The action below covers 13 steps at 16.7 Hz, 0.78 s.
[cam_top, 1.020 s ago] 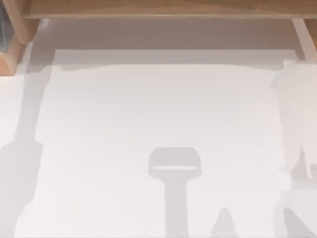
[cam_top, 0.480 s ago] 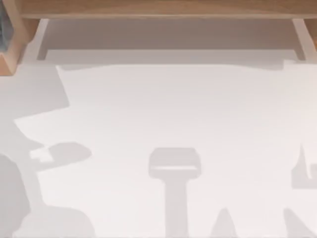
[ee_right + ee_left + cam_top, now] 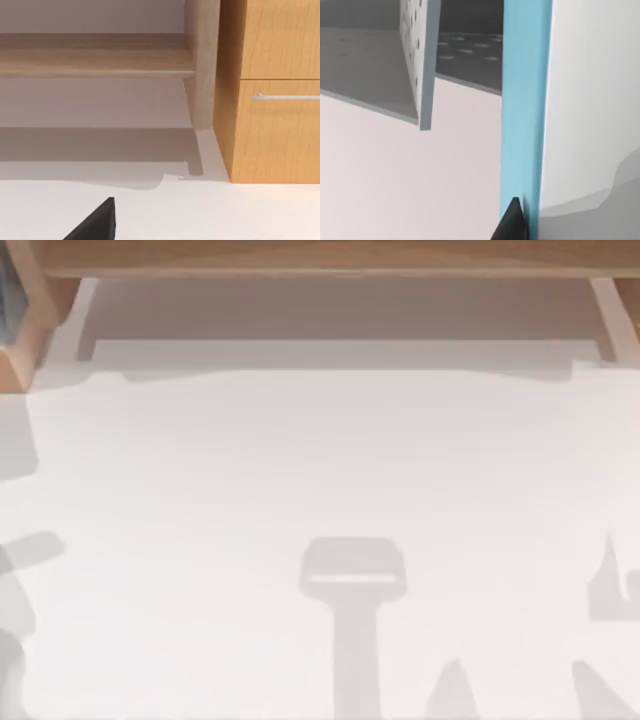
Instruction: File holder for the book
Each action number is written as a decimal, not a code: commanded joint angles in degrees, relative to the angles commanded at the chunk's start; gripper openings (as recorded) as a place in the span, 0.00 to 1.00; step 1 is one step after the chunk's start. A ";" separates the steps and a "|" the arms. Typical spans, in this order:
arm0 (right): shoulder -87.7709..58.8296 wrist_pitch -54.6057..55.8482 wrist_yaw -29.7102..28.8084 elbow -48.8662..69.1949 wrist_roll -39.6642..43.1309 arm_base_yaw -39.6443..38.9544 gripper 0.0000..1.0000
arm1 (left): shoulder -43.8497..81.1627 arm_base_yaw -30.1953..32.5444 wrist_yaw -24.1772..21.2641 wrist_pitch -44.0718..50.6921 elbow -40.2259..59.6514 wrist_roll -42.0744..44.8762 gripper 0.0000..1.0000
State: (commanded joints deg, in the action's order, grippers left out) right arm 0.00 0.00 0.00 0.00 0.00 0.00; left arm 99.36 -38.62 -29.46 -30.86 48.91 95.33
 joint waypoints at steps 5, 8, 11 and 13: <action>0.00 0.00 0.00 0.00 0.00 0.00 1.00 | 7.89 8.09 -0.87 -5.23 3.88 4.18 0.00; 0.00 0.00 0.00 0.00 0.00 0.00 1.00 | 9.47 9.71 -0.83 -5.94 4.76 4.64 0.00; 0.00 0.00 0.00 0.00 0.00 0.00 1.00 | 9.47 9.71 -0.83 -5.94 4.76 4.64 0.00; 0.00 0.00 0.00 0.00 0.00 0.00 1.00 | 9.41 9.51 -0.72 -5.87 4.71 4.66 0.00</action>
State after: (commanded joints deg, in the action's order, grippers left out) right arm 0.00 0.00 0.00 0.00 0.00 0.00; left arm 108.77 -29.11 -30.18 -36.73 53.63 99.99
